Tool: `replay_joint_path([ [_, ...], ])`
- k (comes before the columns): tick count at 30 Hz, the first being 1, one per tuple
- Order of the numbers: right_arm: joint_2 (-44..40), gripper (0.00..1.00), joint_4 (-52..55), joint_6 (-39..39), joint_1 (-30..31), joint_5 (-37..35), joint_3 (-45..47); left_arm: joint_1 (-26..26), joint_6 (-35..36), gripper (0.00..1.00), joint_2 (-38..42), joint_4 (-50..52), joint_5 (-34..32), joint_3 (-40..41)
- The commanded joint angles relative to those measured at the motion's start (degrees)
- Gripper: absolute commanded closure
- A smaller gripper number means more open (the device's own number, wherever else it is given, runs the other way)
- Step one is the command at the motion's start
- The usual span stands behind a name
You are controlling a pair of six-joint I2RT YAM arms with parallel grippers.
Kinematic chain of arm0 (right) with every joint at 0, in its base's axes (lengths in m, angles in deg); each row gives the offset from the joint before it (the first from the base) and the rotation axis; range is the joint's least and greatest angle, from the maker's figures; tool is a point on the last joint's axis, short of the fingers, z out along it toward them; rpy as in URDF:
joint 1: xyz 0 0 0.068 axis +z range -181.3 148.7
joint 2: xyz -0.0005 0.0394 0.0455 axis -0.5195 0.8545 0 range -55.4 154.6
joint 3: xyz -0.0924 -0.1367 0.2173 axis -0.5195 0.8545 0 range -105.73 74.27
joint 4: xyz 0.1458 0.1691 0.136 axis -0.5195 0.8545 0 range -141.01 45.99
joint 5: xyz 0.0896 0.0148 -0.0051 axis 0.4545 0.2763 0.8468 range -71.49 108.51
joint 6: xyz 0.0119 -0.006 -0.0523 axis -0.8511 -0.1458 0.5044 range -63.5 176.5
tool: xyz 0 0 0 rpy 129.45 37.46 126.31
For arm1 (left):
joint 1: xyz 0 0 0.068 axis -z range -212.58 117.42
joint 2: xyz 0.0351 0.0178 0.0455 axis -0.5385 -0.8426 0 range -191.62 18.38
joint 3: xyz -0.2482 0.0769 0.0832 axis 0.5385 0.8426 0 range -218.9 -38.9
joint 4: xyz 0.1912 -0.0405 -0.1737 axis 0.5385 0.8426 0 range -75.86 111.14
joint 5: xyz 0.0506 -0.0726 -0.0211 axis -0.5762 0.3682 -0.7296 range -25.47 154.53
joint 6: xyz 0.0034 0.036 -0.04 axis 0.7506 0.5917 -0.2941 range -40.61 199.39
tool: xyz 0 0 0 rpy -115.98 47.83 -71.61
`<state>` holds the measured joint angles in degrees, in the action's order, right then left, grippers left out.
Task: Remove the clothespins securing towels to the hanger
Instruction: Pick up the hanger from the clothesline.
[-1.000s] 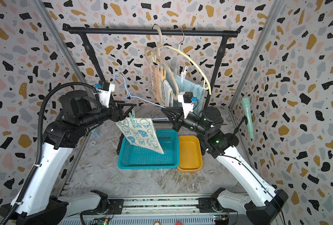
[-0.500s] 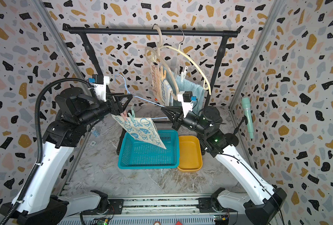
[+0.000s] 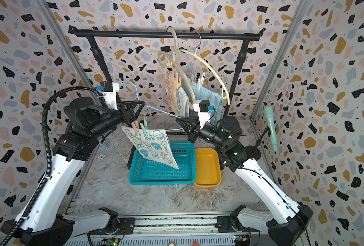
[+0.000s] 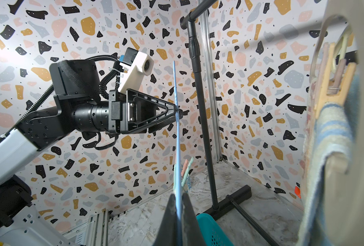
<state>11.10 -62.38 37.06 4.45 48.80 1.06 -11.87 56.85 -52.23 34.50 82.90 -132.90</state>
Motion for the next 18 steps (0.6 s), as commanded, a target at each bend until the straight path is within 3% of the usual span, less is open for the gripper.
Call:
replay_joint_path([
  [1, -0.33, 1.00, -4.42, -0.87, 0.07, 0.43, -0.48, 0.41, -1.04, 0.49, -0.31, -4.42, 0.57, 0.43],
  [14, 1.32, 1.00, -5.33, -0.70, 0.67, 0.57, -1.28, 1.20, -1.01, 0.66, -2.36, -6.30, 0.55, 1.16],
  [18, 1.50, 1.00, -5.63, -0.67, 0.65, 0.38, -1.23, 1.26, -0.62, 0.76, -2.52, -6.30, 0.19, 1.57],
])
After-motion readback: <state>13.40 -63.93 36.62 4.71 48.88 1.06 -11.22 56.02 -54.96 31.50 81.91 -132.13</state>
